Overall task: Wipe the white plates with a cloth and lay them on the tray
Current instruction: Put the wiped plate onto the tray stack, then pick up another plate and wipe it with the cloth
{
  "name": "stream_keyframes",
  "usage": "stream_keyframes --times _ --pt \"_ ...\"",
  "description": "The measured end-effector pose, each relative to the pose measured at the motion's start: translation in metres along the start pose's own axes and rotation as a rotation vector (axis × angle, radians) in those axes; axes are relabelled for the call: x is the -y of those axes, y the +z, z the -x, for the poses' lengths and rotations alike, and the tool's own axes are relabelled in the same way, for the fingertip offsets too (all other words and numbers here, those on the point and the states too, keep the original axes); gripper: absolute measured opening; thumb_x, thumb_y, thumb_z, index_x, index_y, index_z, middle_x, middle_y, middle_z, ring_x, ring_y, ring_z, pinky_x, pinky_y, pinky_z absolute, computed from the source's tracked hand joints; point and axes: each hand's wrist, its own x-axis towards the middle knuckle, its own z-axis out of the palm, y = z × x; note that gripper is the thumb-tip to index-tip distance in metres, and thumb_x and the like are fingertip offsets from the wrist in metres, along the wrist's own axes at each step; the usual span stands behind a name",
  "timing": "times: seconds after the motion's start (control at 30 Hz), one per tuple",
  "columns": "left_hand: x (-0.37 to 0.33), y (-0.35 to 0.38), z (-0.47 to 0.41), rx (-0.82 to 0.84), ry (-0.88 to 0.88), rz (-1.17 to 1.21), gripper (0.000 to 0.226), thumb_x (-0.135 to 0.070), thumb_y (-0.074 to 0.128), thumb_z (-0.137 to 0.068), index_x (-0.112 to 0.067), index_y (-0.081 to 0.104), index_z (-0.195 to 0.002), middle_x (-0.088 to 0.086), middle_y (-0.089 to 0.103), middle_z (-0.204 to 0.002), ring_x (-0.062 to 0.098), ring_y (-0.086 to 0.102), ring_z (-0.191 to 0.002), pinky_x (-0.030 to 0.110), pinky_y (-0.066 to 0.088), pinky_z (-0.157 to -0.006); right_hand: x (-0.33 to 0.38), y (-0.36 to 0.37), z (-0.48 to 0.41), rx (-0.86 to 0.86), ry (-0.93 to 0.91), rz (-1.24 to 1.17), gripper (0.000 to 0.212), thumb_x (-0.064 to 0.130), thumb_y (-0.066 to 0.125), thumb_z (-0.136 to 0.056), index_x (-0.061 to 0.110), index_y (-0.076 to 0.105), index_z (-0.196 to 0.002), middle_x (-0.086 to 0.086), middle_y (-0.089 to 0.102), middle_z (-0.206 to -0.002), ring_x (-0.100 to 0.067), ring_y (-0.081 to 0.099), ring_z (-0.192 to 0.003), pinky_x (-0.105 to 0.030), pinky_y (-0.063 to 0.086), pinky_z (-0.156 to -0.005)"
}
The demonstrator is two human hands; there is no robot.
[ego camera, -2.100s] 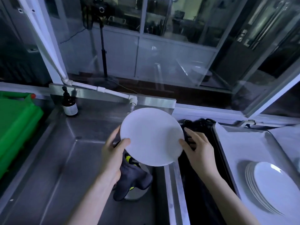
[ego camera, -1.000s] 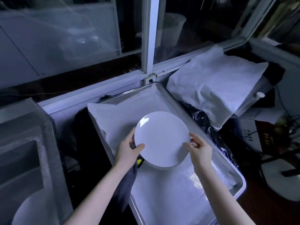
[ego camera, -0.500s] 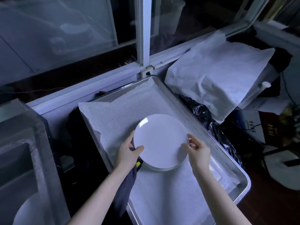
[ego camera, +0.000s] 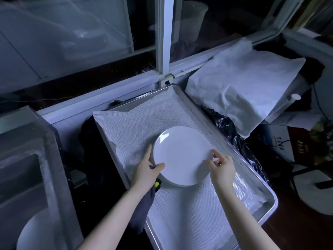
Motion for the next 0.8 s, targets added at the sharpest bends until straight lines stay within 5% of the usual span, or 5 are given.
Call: stream_keyframes --times 0.13,0.27,0.47,0.53,0.8 --pt "0.002 -0.021 0.014 -0.147 0.069 0.164 0.073 -0.021 0.076 -0.083 -0.033 0.041 -0.146 -0.004 0.062 -0.073 0.006 0.061 -0.075 0.010 0.046 -0.079 0.017 0.007 0.030 0.025 -0.183 -0.013 0.036 0.006 0.071 -0.087 0.018 0.070 -0.121 -0.002 0.053 -0.111 -0.018 0.054 -0.086 -0.022 0.039 -0.081" --pt "0.003 -0.063 0.036 -0.307 0.206 0.268 0.057 -0.017 0.075 -0.085 -0.039 0.051 -0.131 -0.005 0.067 -0.080 -0.003 0.061 -0.082 -0.001 0.036 -0.081 0.054 0.033 0.083 0.352 -0.392 -0.090 0.025 0.011 0.073 -0.088 0.027 0.073 -0.107 0.006 0.061 -0.107 -0.005 0.059 -0.081 -0.010 0.042 -0.070" --pt "0.013 -0.151 0.077 -0.588 0.255 0.402 0.042 -0.021 0.066 -0.092 -0.037 0.055 -0.129 -0.015 0.065 -0.084 0.008 0.062 -0.081 0.021 0.045 -0.086 0.109 0.083 0.177 0.838 -0.600 -0.151 0.031 0.040 0.072 -0.085 0.032 0.072 -0.114 0.015 0.065 -0.104 -0.007 0.065 -0.091 -0.010 0.045 -0.078" --pt "0.021 -0.186 0.093 -0.684 0.270 0.464 0.038 -0.021 0.064 -0.094 -0.038 0.056 -0.127 -0.019 0.065 -0.084 0.002 0.061 -0.081 0.014 0.045 -0.081 0.121 0.102 0.204 0.933 -0.652 -0.143 0.043 0.040 0.074 -0.081 0.026 0.069 -0.122 0.014 0.066 -0.109 -0.006 0.064 -0.099 -0.013 0.046 -0.086" --pt "0.066 -0.320 0.163 -0.933 0.272 0.558 0.033 -0.017 0.058 -0.098 -0.033 0.058 -0.126 -0.023 0.062 -0.090 0.000 0.058 -0.090 0.015 0.046 -0.084 0.163 0.192 0.305 0.954 -0.824 0.013 0.015 0.015 0.081 -0.082 0.007 0.074 -0.093 -0.002 0.063 -0.086 -0.009 0.059 -0.078 -0.011 0.042 -0.074"
